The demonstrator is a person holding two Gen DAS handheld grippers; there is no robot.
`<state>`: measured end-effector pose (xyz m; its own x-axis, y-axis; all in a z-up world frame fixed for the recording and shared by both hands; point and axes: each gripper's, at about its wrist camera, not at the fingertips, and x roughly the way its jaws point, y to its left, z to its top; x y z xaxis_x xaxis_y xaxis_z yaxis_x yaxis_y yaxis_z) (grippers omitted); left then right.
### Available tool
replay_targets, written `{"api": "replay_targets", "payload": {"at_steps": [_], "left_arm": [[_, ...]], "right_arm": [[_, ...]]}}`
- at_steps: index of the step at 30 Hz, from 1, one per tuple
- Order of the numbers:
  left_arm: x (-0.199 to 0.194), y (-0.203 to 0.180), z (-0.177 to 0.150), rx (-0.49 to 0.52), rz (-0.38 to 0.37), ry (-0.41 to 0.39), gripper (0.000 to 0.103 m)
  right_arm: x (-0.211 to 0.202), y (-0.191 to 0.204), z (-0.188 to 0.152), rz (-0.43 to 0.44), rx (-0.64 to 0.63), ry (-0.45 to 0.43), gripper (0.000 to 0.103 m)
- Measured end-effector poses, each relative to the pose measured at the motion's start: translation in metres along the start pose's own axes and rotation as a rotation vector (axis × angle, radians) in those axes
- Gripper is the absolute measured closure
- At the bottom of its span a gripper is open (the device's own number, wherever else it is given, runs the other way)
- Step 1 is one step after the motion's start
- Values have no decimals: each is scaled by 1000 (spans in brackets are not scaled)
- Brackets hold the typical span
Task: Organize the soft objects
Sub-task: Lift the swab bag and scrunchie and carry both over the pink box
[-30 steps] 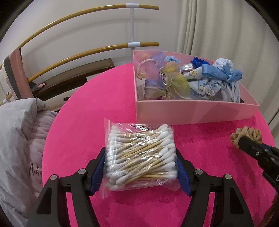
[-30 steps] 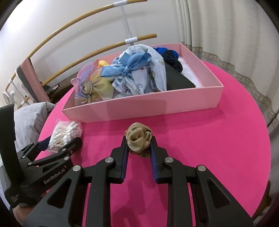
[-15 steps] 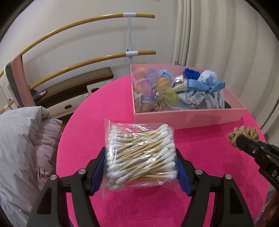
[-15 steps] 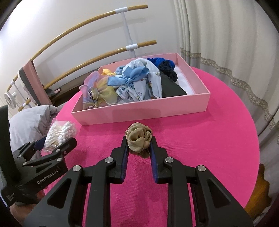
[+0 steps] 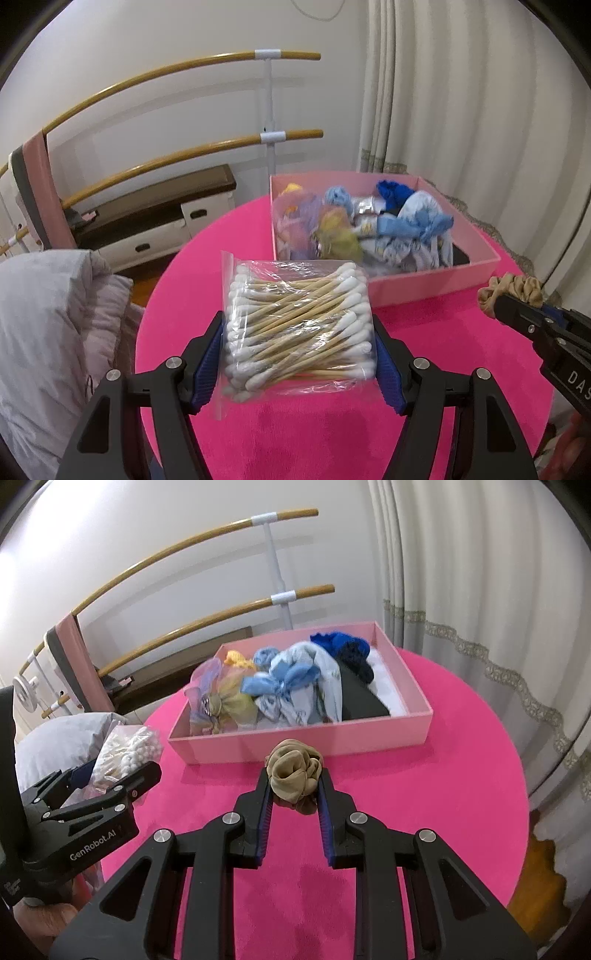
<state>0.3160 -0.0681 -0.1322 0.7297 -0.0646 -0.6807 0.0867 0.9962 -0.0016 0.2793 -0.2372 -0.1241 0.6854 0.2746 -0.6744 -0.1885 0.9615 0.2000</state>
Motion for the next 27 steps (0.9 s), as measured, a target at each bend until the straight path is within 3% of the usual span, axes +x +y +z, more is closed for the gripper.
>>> {"api": "replay_targets", "payload": {"at_steps": [7,14,27], "left_arm": [[-15,0,35,0,-13,-65,36],[-22,-3,84,5,-24,-132,36],[18,-12,159,13,-33,-150,36]], "right_arm": [[-13,-1,30,-5,-22,-54,82],[-22,0,84,-5,-61,-130,82],[26,-10,173,-3,-78,-113,81]]}}
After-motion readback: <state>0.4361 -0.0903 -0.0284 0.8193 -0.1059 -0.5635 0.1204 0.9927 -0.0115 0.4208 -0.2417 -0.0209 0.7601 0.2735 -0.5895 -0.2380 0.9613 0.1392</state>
